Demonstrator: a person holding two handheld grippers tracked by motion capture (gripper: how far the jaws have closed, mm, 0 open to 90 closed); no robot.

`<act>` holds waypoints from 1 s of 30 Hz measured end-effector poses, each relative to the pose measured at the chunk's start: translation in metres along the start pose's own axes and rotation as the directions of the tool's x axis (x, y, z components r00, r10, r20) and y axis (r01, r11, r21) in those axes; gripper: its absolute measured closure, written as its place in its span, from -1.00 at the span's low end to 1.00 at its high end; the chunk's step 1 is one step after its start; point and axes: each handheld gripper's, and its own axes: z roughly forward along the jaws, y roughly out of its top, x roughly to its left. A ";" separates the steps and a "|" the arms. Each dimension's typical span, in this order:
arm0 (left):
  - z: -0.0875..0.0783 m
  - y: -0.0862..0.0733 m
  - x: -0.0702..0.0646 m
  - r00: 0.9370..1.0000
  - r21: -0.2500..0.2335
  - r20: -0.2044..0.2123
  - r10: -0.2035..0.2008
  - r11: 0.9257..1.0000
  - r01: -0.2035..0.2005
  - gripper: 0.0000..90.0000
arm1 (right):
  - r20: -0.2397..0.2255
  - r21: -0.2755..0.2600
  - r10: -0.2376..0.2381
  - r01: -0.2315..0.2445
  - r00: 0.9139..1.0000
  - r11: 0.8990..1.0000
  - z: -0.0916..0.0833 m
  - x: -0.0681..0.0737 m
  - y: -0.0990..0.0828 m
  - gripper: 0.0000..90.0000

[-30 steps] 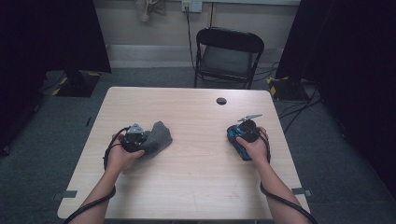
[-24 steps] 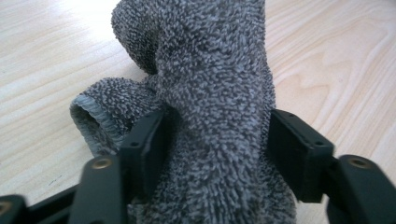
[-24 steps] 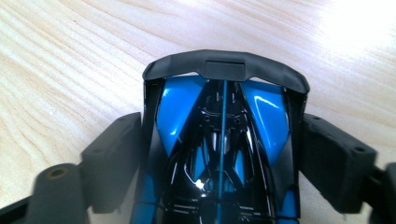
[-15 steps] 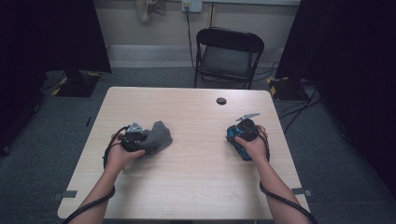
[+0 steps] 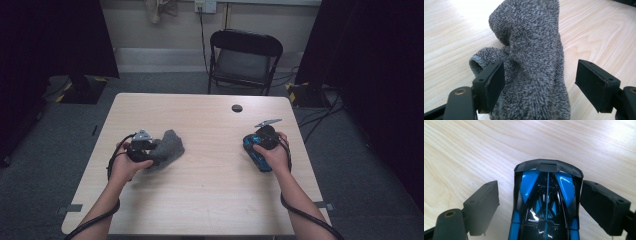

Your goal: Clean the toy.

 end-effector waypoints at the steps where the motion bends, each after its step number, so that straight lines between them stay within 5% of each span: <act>1: -0.001 0.001 0.000 1.000 0.001 0.001 0.001 1.000 -0.001 -0.50 | -0.001 0.000 0.001 -0.001 1.000 1.000 -0.001 0.001 0.000 -0.66; 13: -0.014 0.013 -0.008 1.000 -0.025 0.017 0.017 1.000 -0.016 -0.53 | -0.038 -0.016 0.003 -0.003 0.999 1.000 -0.016 0.005 0.000 -0.66; 30: -0.029 0.005 -0.014 0.999 -0.034 0.036 0.028 0.999 -0.027 -0.60 | -0.122 -0.047 -0.009 0.003 0.992 0.999 -0.040 0.015 -0.015 -0.67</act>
